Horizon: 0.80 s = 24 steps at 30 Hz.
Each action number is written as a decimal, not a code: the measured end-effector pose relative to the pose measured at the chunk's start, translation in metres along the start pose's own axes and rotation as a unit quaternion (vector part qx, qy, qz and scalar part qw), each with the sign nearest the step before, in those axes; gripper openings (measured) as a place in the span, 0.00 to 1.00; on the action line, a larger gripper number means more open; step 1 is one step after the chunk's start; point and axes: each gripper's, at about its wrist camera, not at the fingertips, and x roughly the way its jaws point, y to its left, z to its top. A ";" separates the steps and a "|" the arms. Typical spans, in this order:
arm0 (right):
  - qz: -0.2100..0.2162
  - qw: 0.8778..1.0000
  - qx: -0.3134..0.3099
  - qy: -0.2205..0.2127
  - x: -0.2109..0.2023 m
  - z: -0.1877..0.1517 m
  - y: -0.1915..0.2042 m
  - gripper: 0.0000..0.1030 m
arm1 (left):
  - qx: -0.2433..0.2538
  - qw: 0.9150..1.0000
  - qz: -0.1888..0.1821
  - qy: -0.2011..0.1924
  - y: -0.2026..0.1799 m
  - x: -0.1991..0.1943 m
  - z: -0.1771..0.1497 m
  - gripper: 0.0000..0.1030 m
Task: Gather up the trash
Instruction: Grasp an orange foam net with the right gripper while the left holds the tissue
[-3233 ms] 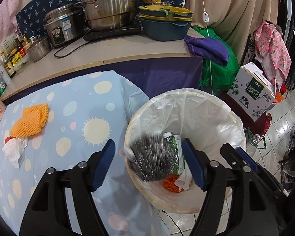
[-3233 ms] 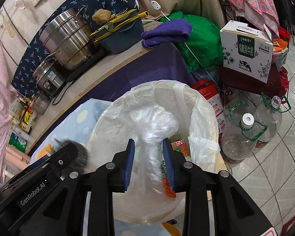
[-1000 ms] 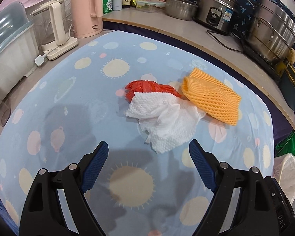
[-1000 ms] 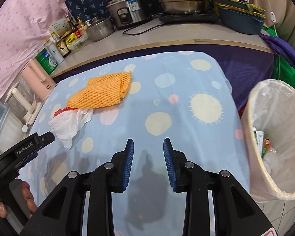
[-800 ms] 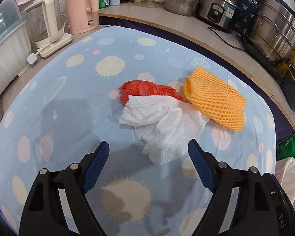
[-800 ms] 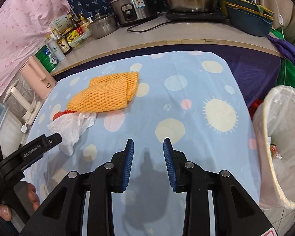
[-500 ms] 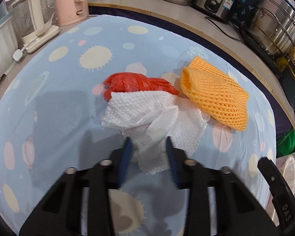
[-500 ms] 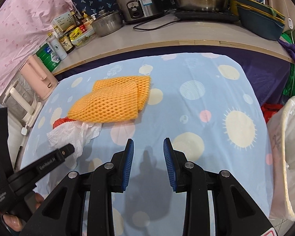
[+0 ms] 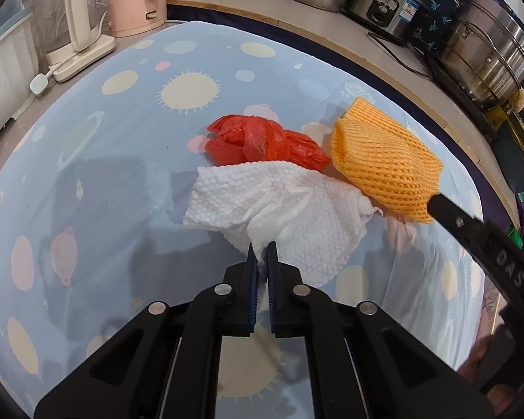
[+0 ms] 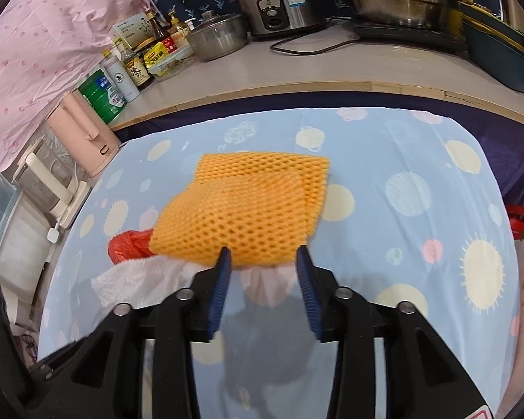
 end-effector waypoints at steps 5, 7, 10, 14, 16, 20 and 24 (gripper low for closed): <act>-0.007 1.000 -0.023 0.004 0.022 0.009 0.015 0.52 | -0.003 1.000 0.001 0.006 0.006 0.000 -0.005 0.04; -0.013 0.999 -0.028 0.011 0.033 0.010 0.018 0.52 | -0.007 1.000 0.002 0.011 0.008 0.002 -0.008 0.04; -0.023 0.999 -0.039 0.019 0.043 0.008 0.020 0.42 | -0.009 1.000 0.004 0.016 0.012 0.005 -0.013 0.04; -0.031 0.998 -0.053 0.031 0.048 0.000 0.019 0.02 | -0.009 1.000 0.004 0.015 0.014 0.004 -0.015 0.04; -0.025 0.998 -0.053 0.028 0.044 -0.003 0.017 0.01 | -0.009 1.000 0.004 0.015 0.014 0.003 -0.016 0.04; -0.015 0.998 -0.055 0.025 0.028 -0.012 0.014 0.01 | -0.010 1.000 0.004 0.015 0.015 -0.001 -0.020 0.04; -0.003 0.998 -0.047 0.029 0.009 -0.027 0.007 0.01 | -0.009 1.000 0.005 0.015 0.015 -0.006 -0.027 0.04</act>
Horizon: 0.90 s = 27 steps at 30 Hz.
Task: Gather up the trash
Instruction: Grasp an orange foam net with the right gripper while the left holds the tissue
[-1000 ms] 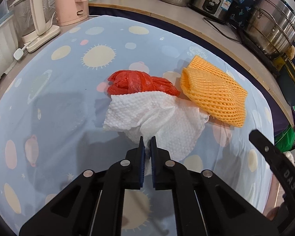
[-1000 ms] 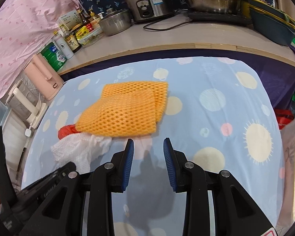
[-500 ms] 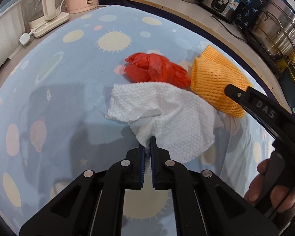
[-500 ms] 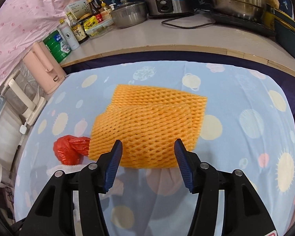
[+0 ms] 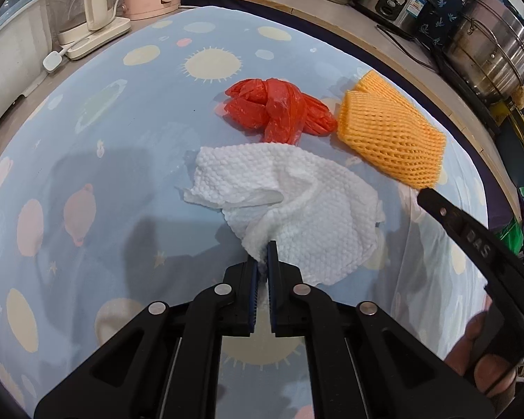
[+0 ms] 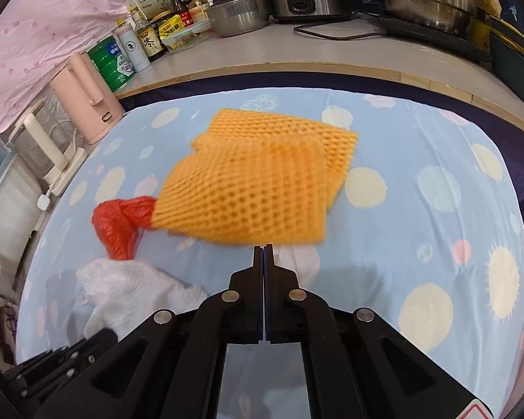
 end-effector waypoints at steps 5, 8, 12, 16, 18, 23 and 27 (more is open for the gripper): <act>0.016 1.000 0.013 0.000 -0.011 -0.008 -0.010 0.07 | -0.005 1.000 0.002 0.000 0.004 -0.005 -0.006 0.04; 0.014 0.999 0.028 -0.021 -0.010 0.001 -0.019 0.46 | -0.005 1.000 0.004 -0.004 0.005 -0.008 -0.005 0.04; 0.015 0.999 0.024 -0.015 0.008 0.020 -0.023 0.51 | -0.008 1.000 0.006 -0.009 0.006 -0.007 0.002 0.04; 0.033 0.999 0.020 -0.005 0.024 0.030 -0.020 0.51 | -0.009 1.000 0.006 -0.013 0.004 -0.006 0.009 0.04; 0.043 0.999 0.015 -0.002 0.028 0.029 -0.017 0.35 | -0.009 1.000 0.007 -0.014 0.003 -0.006 0.012 0.04; 0.069 0.998 -0.002 0.004 0.023 0.019 -0.010 0.05 | -0.008 1.000 0.007 -0.016 0.002 -0.007 0.013 0.04; 0.088 0.996 -0.007 -0.009 -0.001 0.007 -0.006 0.04 | -0.009 1.000 0.006 -0.016 0.000 -0.011 0.010 0.04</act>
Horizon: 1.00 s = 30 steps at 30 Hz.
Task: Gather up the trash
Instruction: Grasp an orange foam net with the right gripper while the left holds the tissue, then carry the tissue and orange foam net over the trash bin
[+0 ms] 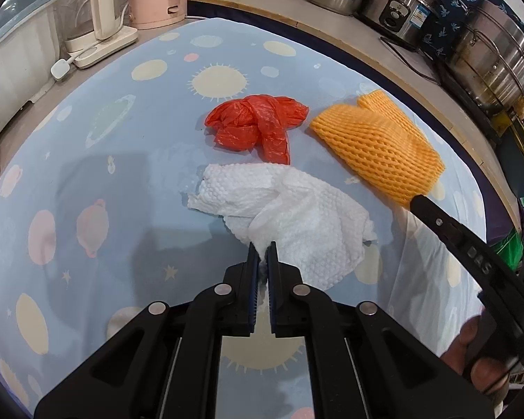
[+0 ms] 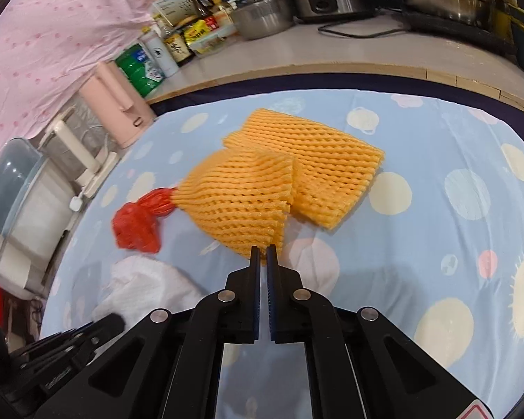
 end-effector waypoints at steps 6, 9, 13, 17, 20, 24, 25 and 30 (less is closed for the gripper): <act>0.013 1.000 0.000 -0.013 -0.041 -0.019 0.007 0.04 | 0.011 1.000 -0.004 -0.008 -0.008 -0.016 -0.010 0.04; 0.006 1.000 0.009 -0.021 -0.063 -0.032 0.004 0.04 | 0.016 1.000 -0.007 -0.012 -0.012 -0.026 -0.016 0.04; -0.010 0.999 0.021 -0.032 -0.087 -0.046 -0.006 0.04 | 0.028 0.999 -0.011 -0.015 -0.023 -0.038 -0.026 0.04; -0.028 0.998 0.039 -0.046 -0.111 -0.053 -0.025 0.04 | 0.044 0.999 -0.020 -0.019 -0.039 -0.050 -0.035 0.04; -0.039 0.996 0.055 -0.062 -0.130 -0.057 -0.042 0.04 | 0.060 0.998 -0.026 -0.025 -0.055 -0.060 -0.042 0.04; -0.053 0.992 0.078 -0.083 -0.158 -0.065 -0.068 0.04 | 0.084 0.995 -0.041 -0.030 -0.081 -0.074 -0.050 0.04; -0.056 0.991 0.084 -0.088 -0.165 -0.067 -0.074 0.04 | 0.092 0.994 -0.046 -0.032 -0.089 -0.078 -0.053 0.04; -0.076 0.983 0.116 -0.116 -0.204 -0.081 -0.111 0.04 | 0.129 0.988 -0.072 -0.035 -0.131 -0.093 -0.064 0.04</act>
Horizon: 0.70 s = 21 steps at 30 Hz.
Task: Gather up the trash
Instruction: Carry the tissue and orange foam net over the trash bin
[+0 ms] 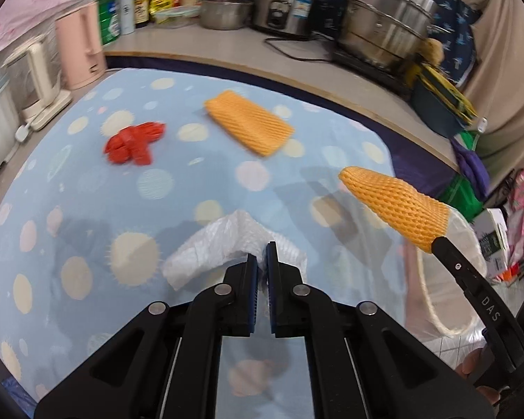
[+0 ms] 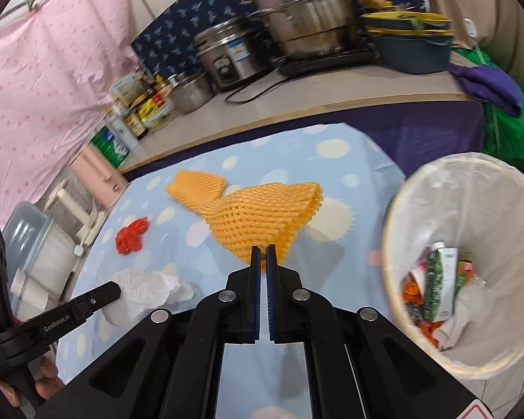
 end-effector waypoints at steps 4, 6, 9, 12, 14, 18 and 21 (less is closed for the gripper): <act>-0.021 0.999 0.028 -0.022 -0.026 0.001 -0.038 0.04 | 0.034 0.999 -0.019 -0.007 -0.041 -0.005 0.001 0.04; -0.031 0.998 0.043 -0.031 -0.038 0.000 -0.057 0.04 | 0.050 0.998 -0.034 -0.008 -0.062 -0.008 0.002 0.04; -0.047 0.996 0.068 -0.043 -0.053 -0.004 -0.084 0.04 | 0.072 0.996 -0.054 -0.011 -0.093 -0.012 0.003 0.04; -0.065 0.993 0.088 -0.053 -0.066 -0.009 -0.109 0.04 | 0.094 0.993 -0.071 -0.014 -0.121 -0.016 0.003 0.04; -0.077 0.991 0.097 -0.058 -0.071 -0.011 -0.122 0.04 | 0.109 0.990 -0.086 -0.016 -0.141 -0.020 0.004 0.04; -0.098 0.987 0.111 -0.062 -0.079 -0.019 -0.143 0.04 | 0.133 0.985 -0.106 -0.014 -0.175 -0.020 0.003 0.04; -0.111 0.985 0.114 -0.062 -0.080 -0.024 -0.153 0.04 | 0.153 0.981 -0.115 -0.017 -0.198 -0.021 -0.002 0.04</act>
